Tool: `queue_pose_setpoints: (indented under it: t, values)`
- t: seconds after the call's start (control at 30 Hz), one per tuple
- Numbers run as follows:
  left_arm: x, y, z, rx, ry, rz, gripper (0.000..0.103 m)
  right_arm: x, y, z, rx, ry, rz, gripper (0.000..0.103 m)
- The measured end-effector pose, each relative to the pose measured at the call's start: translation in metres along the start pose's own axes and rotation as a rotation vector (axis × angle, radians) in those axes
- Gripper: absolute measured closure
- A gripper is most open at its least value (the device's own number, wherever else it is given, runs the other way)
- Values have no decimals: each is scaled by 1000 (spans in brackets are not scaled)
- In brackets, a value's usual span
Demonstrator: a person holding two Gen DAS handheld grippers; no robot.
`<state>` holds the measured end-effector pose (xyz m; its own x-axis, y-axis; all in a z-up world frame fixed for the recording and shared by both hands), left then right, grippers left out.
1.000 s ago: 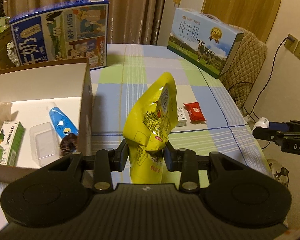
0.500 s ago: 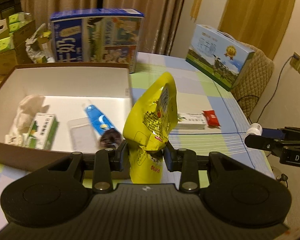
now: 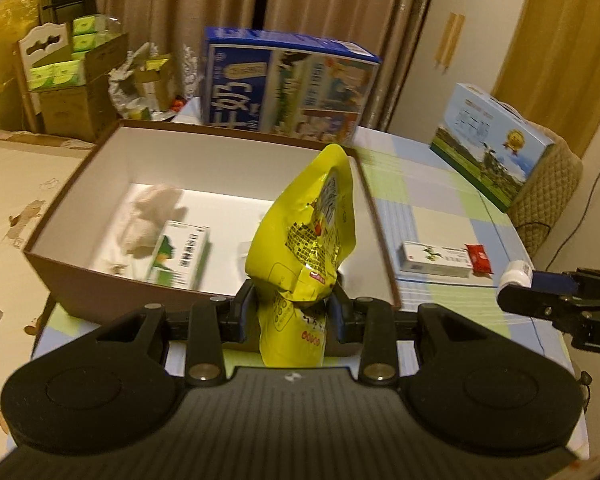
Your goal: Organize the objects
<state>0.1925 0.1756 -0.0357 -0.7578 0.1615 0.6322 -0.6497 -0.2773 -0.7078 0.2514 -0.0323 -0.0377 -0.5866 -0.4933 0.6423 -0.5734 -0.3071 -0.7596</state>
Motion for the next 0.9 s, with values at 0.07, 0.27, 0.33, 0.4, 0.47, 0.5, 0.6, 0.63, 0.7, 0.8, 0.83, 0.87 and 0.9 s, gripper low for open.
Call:
queue_pose_setpoints:
  t: [0.07, 0.27, 0.33, 0.4, 0.47, 0.5, 0.6, 0.63, 0.7, 0.8, 0.83, 0.87, 0.9]
  values:
    - [5, 0, -10, 7, -6, 2, 71, -4, -2, -10, 7, -6, -4, 59]
    - [14, -4, -37, 19, -29, -4, 71, -24, -9, -41, 19, -21, -13, 59]
    - [15, -7, -45, 21, -39, -8, 71, -30, -11, -50, 23, -20, -15, 59]
    - [16, -10, -54, 19, -48, -13, 71, -37, -15, -58, 26, -14, -19, 59]
    - [15, -14, -62, 17, -52, -18, 71, -46, -19, -64, 27, -8, -24, 59]
    - [14, -17, -66, 16, -55, -20, 71, -51, -22, -67, 29, -1, -28, 59]
    - [11, -24, -76, 10, -63, -29, 71, -62, -29, -74, 38, 16, -30, 59]
    - [9, -27, -80, 9, -65, -35, 71, -66, -32, -77, 38, 21, -32, 59]
    - [5, -33, -85, 8, -64, -41, 71, -73, -38, -80, 34, 27, -31, 59]
    - [-1, -41, -91, 2, -62, -46, 71, -83, -45, -84, 31, 43, -29, 59]
    - [-3, -44, -94, 0, -63, -48, 71, -86, -48, -85, 30, 46, -29, 59]
    - [-5, -46, -96, -3, -62, -50, 71, -89, -50, -86, 29, 49, -29, 59]
    - [-7, -47, -98, -4, -60, -54, 71, -92, -52, -87, 29, 49, -30, 59]
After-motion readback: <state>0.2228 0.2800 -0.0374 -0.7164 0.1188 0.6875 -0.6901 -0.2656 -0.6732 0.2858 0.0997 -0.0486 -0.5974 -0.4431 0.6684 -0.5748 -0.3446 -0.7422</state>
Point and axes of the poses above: each gripper's, at about its wrist camera, not at the fingertips, and x roughly against the way its jaws point, z to its right, y to its underside, the point moved 8 cm from there along -x, roughly the way its jaws point, and after that the axes turned 13 degrees about y, right-handed, at the moved point
